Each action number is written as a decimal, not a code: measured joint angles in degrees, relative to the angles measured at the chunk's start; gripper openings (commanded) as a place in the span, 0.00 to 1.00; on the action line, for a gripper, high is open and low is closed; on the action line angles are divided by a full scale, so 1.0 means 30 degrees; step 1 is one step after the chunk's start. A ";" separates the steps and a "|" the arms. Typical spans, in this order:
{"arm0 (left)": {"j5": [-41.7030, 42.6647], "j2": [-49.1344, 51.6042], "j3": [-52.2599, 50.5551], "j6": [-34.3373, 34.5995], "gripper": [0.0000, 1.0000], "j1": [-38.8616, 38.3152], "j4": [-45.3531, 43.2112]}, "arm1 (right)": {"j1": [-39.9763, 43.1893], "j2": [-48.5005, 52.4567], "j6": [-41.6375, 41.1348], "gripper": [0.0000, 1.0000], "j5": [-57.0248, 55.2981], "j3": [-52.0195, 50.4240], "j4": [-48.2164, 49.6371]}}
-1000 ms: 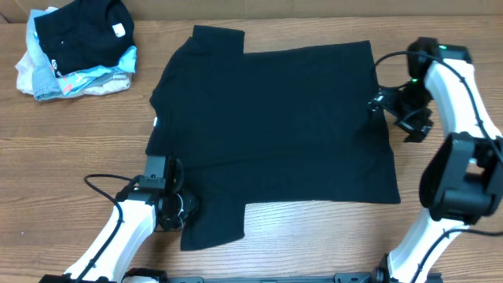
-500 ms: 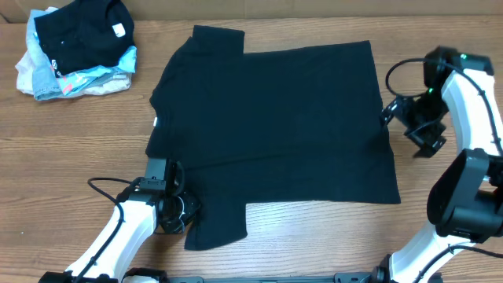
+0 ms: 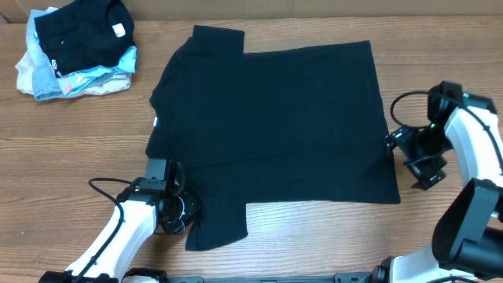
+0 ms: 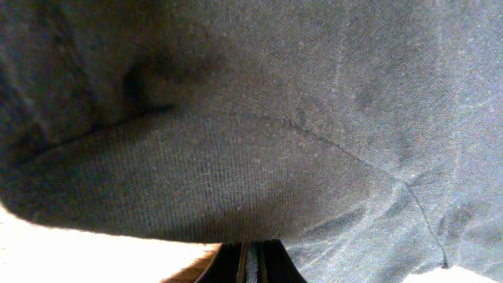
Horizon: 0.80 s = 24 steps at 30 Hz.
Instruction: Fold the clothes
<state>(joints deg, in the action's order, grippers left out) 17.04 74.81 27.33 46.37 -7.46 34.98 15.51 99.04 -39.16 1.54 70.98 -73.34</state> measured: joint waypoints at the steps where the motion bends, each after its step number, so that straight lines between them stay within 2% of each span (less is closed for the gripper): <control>1: 0.0000 0.0000 0.0000 0.0000 0.04 0.0000 0.0000 | -0.0007 0.0007 -0.0226 1.00 0.0036 -0.0605 0.0510; 7: 0.0000 0.0000 0.0000 0.0000 0.04 0.0000 0.0000 | 0.0561 0.0036 -0.0984 1.00 0.0925 -0.3475 0.3424; 16: 0.0000 0.0000 0.0000 0.0000 0.04 0.0000 -0.0022 | 0.1370 0.0036 -0.1151 0.99 0.1719 -0.5362 0.5100; 18: 0.0000 0.0000 0.0000 0.0000 0.04 0.0000 -0.0029 | 0.1370 0.0036 -0.1137 0.93 0.1785 -0.5370 0.5217; 19: 0.0000 0.0000 0.0000 0.0000 0.04 0.0000 -0.0029 | 0.1377 0.0036 -0.1173 0.86 0.1807 -0.5370 0.5238; 21: 0.0000 0.0000 0.0000 0.0000 0.04 0.0000 -0.0036 | 0.1377 0.0036 -0.1071 0.56 0.1851 -0.5370 0.5377; 22: 0.0000 0.0000 0.0000 0.0007 0.04 0.0000 -0.0044 | 0.1370 0.0036 -0.1093 0.49 0.1851 -0.5370 0.5421; 24: 0.0000 0.0000 0.0000 0.0000 0.04 0.0000 -0.0051 | 0.1377 0.0036 -0.1260 0.50 0.1858 -0.5384 0.5413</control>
<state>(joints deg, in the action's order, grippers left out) 17.04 74.81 27.33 46.37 -7.46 34.83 19.64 99.15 -42.94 7.11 54.83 -57.10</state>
